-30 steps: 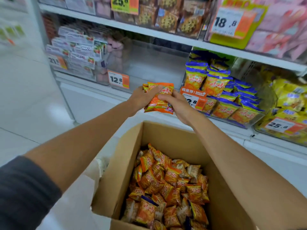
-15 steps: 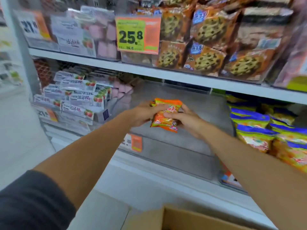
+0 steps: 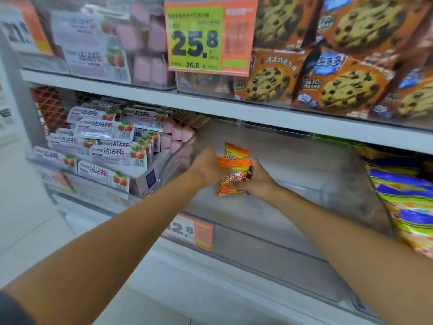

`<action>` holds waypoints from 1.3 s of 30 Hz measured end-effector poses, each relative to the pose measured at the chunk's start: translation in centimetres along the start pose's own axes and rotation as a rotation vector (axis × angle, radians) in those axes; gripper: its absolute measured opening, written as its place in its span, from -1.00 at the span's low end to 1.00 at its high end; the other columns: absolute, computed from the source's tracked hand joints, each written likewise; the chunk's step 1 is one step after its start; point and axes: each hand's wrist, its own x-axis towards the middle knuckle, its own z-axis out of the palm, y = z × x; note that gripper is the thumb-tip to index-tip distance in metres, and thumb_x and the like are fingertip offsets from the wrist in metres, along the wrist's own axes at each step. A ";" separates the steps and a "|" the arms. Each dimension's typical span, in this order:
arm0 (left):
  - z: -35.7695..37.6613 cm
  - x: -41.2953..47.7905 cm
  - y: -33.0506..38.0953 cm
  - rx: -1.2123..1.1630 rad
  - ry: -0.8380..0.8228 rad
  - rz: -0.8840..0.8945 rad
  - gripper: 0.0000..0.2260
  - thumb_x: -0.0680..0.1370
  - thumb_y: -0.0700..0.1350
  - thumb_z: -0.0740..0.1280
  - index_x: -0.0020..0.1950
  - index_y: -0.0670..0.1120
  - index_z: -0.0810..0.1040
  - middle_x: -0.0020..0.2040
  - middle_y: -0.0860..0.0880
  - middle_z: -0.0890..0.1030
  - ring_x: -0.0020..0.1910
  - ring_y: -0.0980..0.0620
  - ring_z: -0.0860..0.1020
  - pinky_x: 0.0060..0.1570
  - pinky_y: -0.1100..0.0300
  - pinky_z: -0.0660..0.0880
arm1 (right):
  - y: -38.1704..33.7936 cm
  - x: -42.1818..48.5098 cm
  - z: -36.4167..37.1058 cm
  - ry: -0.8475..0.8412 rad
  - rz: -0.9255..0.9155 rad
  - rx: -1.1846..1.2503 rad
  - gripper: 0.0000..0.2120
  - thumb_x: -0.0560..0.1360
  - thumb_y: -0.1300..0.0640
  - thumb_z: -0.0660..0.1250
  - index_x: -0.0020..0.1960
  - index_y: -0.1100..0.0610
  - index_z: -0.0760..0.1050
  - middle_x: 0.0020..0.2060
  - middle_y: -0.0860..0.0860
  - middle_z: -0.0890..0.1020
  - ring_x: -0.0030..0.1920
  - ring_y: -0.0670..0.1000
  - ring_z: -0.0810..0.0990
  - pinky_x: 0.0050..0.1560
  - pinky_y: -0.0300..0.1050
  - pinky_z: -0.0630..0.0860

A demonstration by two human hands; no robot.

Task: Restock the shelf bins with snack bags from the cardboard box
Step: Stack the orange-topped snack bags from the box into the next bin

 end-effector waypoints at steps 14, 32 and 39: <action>-6.7 -5.6 -2.5 0.161 0.331 0.263 -0.65 0.51 -0.13 0.43 0.30 -0.02 0.56 0.06 -0.12 0.67 -0.03 -0.12 0.63 0.01 -0.01 0.57 | 0.5 2.5 2.2 0.096 0.017 -0.056 -0.12 0.28 0.24 0.61 0.41 0.01 0.14 0.20 0.01 0.57 0.14 0.02 0.58 0.11 -0.05 0.54; -6.3 -5.8 -3.1 0.020 0.307 0.263 -0.42 0.44 0.03 0.50 0.43 0.01 0.45 0.22 -0.06 0.63 0.11 0.00 0.62 0.11 0.03 0.57 | -0.6 2.9 4.8 0.119 -0.130 -0.357 -0.32 0.45 -0.04 0.34 0.50 -0.14 0.17 0.50 -0.04 0.01 0.44 0.10 0.27 0.38 0.07 0.36; -6.1 -5.4 -3.8 -0.002 0.307 0.279 -0.39 0.43 0.06 0.51 0.45 0.01 0.44 0.24 -0.06 0.62 0.18 -0.01 0.59 0.17 -0.02 0.55 | 0.4 2.1 3.5 0.180 -0.242 -0.334 -0.32 0.48 0.18 0.44 0.49 0.07 0.18 0.35 0.08 0.27 0.28 -0.01 0.40 0.22 -0.27 0.41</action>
